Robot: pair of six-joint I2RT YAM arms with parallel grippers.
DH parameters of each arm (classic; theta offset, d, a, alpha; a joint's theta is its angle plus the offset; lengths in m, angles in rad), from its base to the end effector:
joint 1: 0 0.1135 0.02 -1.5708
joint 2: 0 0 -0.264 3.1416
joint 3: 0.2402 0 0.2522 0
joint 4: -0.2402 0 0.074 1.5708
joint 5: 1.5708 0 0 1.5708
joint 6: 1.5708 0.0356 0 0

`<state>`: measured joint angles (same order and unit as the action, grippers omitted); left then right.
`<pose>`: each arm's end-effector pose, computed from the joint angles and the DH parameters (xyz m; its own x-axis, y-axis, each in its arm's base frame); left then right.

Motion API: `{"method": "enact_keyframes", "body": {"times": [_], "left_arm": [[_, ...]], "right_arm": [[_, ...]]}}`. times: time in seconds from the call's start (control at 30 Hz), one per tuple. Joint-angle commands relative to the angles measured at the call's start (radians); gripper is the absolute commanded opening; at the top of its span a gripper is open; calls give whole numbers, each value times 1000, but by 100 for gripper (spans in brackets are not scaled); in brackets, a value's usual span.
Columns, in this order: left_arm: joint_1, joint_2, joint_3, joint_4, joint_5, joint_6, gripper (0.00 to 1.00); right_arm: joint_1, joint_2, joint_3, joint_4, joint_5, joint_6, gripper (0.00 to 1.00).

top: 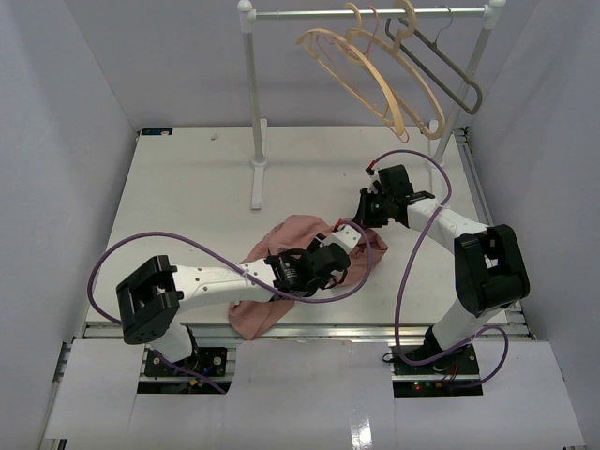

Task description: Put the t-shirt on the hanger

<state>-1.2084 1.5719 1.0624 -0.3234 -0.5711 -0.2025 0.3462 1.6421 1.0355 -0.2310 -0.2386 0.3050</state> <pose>0.1362 -0.3049 0.2335 -0.3892 0.5493 -0.7394 0.5916 0.7644 0.2565 0.3235 0.1256 0.2058 -0.8104 0.0179 -0.5856 -0.2465 0.8964 0.3685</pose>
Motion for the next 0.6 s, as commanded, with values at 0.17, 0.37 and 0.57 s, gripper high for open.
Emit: {"method": "enact_keyframes", "body": {"times": [0.17,0.37,0.57], "left_arm": [[-10,112,86,-34,-216,-20,60],[-5,154,122,-34,-320,-15,65],[6,161,125,-47,-413,-44,66]], "right_arm": [[-6,-47,-5,30,-11,-9,8],[-6,-56,-11,32,-15,-11,8],[-5,-61,-11,33,-16,-11,8]]}}
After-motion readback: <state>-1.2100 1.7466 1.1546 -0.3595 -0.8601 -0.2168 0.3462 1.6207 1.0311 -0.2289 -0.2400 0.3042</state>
